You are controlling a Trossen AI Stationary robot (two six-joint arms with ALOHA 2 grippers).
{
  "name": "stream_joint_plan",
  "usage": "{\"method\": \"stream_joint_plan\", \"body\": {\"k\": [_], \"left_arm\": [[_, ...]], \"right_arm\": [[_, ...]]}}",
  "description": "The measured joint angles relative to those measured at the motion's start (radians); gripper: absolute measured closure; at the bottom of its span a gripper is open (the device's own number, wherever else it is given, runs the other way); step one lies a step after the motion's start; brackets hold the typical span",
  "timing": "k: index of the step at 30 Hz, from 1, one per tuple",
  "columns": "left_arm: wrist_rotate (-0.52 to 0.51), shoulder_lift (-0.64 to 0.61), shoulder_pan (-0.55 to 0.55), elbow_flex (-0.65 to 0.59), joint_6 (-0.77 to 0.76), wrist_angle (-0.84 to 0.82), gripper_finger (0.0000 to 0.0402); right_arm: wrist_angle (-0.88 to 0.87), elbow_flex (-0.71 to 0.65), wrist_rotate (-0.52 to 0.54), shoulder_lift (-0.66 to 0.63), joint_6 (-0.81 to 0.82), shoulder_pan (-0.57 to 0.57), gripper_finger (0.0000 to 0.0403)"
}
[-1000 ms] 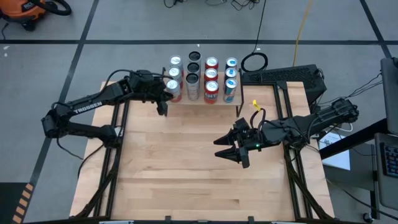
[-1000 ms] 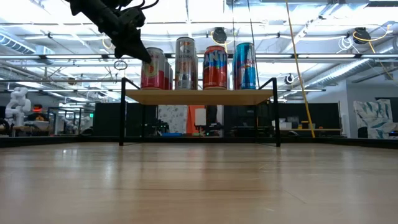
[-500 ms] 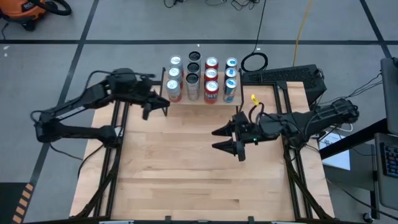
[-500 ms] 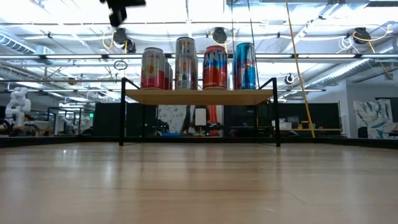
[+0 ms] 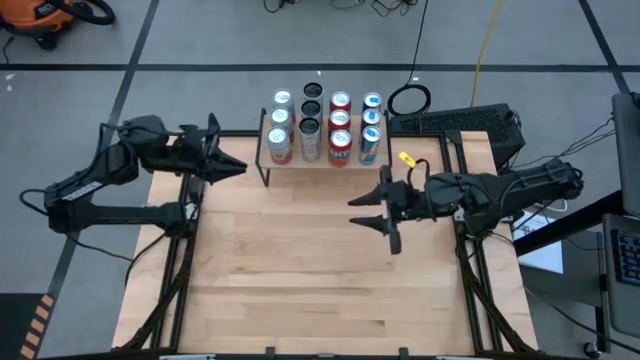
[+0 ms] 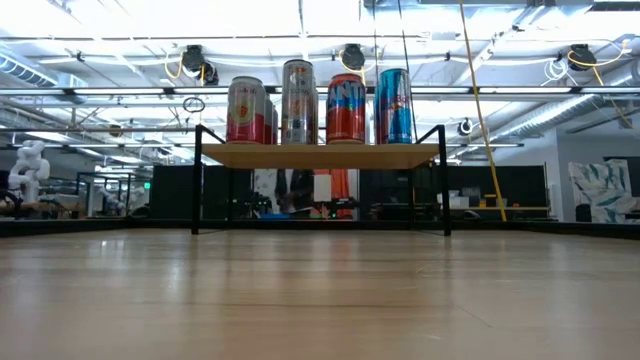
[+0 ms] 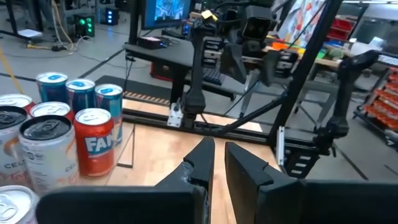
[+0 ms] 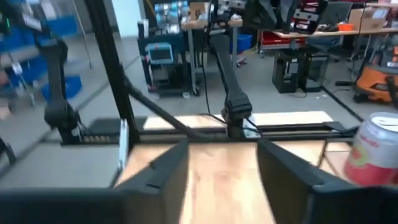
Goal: Place canned beverage on shelf
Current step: Return to Home Position
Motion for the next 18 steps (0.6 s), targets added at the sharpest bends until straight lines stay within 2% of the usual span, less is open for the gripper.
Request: {"method": "stream_joint_plan", "body": {"k": [7,13,18], "left_arm": [[0.006,-0.002,0.000,-0.009,0.003,-0.004,0.0360],[0.006,-0.002,-0.013,-0.051,0.018,-0.001,0.0395],[-0.007,-0.002,-0.052,-0.082,0.089,0.002,0.0400]], "right_arm": [[-0.182,0.000,-0.006,-0.083,-0.096,0.000,0.0384],[-0.272,0.000,-0.051,-0.178,-0.154,0.000,0.0391],[-0.358,0.000,-0.052,-0.251,-0.164,0.000,0.0400]]}}
